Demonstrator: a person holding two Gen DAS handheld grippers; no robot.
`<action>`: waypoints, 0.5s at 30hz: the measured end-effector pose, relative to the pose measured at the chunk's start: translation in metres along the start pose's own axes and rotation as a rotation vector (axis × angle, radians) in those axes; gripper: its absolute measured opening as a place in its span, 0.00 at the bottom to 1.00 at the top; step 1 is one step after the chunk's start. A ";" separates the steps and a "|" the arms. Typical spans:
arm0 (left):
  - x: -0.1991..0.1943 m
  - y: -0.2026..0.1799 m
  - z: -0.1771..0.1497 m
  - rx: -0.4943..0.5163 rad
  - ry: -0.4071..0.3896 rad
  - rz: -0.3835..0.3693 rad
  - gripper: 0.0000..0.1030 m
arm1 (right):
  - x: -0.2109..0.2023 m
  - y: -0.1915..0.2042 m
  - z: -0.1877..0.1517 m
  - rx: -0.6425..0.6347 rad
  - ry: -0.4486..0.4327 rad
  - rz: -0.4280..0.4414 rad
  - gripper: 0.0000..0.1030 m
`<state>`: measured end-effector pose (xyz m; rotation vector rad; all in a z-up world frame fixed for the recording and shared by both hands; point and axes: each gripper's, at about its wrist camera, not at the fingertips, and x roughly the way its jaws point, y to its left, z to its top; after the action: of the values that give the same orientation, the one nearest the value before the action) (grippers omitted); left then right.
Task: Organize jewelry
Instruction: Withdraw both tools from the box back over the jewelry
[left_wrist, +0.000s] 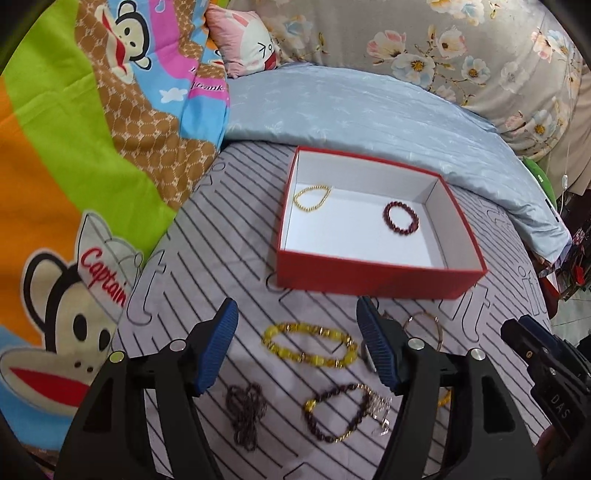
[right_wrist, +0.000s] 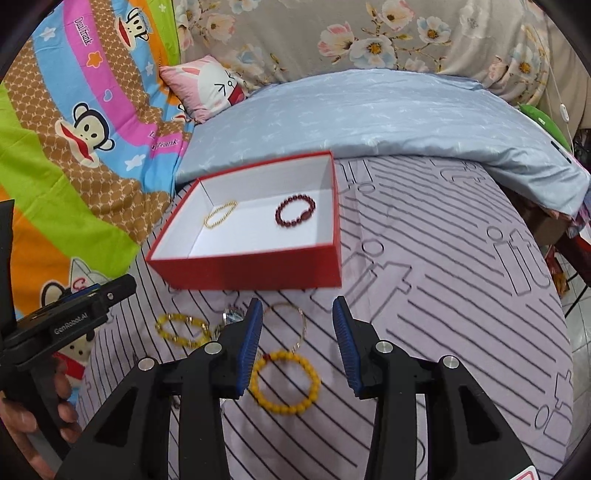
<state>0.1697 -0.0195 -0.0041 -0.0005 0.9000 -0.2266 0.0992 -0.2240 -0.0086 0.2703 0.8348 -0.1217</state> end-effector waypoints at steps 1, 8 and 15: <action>-0.001 0.001 -0.004 0.000 0.003 0.003 0.61 | 0.000 -0.001 -0.005 0.000 0.008 -0.002 0.38; -0.005 0.007 -0.036 0.014 0.036 0.027 0.61 | -0.001 -0.003 -0.037 -0.007 0.056 -0.008 0.38; -0.003 0.015 -0.064 0.020 0.066 0.057 0.61 | 0.005 -0.003 -0.059 -0.021 0.089 -0.017 0.38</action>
<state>0.1214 0.0015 -0.0433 0.0518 0.9617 -0.1833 0.0597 -0.2100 -0.0504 0.2505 0.9263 -0.1180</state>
